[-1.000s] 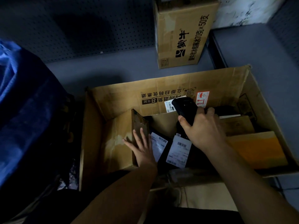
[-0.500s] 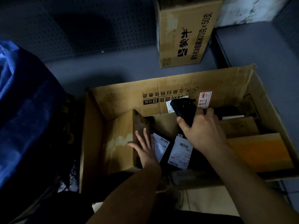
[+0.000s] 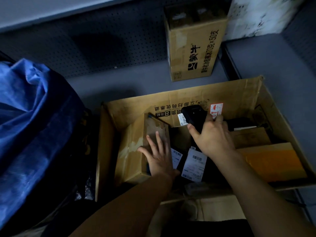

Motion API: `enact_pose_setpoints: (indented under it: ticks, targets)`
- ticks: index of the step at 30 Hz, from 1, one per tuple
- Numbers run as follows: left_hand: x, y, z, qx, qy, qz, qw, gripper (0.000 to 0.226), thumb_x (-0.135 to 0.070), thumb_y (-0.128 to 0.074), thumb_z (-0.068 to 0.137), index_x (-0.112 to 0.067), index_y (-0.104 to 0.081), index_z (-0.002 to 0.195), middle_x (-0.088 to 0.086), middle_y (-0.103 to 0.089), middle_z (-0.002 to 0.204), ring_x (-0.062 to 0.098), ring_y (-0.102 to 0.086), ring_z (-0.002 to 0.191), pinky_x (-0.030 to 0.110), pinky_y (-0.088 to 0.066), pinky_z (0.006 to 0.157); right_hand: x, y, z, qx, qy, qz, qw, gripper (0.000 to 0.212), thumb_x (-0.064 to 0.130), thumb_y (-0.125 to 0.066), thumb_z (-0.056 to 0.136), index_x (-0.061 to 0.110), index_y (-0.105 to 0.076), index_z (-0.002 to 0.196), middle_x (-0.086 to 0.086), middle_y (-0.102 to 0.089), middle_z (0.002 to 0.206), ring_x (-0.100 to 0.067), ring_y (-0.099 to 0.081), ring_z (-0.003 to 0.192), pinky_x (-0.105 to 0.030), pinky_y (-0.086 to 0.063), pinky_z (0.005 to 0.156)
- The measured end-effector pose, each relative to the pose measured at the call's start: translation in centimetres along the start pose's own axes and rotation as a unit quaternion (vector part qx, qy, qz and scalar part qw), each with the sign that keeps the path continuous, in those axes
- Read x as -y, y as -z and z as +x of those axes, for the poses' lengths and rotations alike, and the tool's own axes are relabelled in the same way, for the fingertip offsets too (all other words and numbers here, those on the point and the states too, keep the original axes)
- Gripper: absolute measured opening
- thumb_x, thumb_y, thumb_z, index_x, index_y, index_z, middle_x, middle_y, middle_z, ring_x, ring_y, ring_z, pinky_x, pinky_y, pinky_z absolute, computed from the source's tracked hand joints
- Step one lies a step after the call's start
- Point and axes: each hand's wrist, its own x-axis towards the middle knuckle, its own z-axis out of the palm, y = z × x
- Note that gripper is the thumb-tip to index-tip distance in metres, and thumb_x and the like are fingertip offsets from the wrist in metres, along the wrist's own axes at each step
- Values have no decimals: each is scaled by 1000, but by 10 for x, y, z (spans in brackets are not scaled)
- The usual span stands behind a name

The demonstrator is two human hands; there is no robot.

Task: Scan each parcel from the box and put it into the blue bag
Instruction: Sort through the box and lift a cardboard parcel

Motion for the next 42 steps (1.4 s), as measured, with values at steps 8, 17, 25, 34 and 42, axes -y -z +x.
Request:
enact_pose_setpoints:
  ticks: [8,17,25,34,42]
  targets:
    - [10,45,-29,-58,-28,-73,995,127,-91,-37,72,-17,32,149,23,48,145,54,30,137,79,-3,102,-3,10,-5,-13,-5,-7,1000,82,66,-41,94,4,-32,148,-23,-36,141,-39,-39,129,-51,-44,100]
    - [21,38,-40,-103,-70,-219,968,125,-90,-44,67,-36,37,144,5,48,149,44,19,146,74,-6,108,-16,7,-1,-44,-40,22,998,80,66,-46,92,4,-40,142,-21,-40,131,-40,-43,121,-49,-45,95]
    - [15,7,-33,-95,-98,-271,953,125,-91,-47,64,-41,34,145,0,45,152,40,12,149,73,-15,109,-20,4,2,-48,-43,20,998,83,66,-44,93,3,-36,146,-20,-40,133,-38,-42,123,-48,-45,94]
    - [29,-33,-23,-62,-90,-247,963,117,-95,-30,64,-41,32,146,2,33,159,35,16,149,69,-18,111,-20,1,2,-42,-37,17,998,84,66,-43,93,4,-33,148,-22,-37,138,-38,-41,125,-47,-45,95]
    - [48,-35,-24,-39,-61,-309,948,109,-90,-28,63,-48,30,145,1,30,160,36,18,148,71,-4,113,-18,2,-1,-43,-31,22,998,80,65,-45,93,4,-38,144,-22,-38,137,-39,-42,125,-46,-45,95]
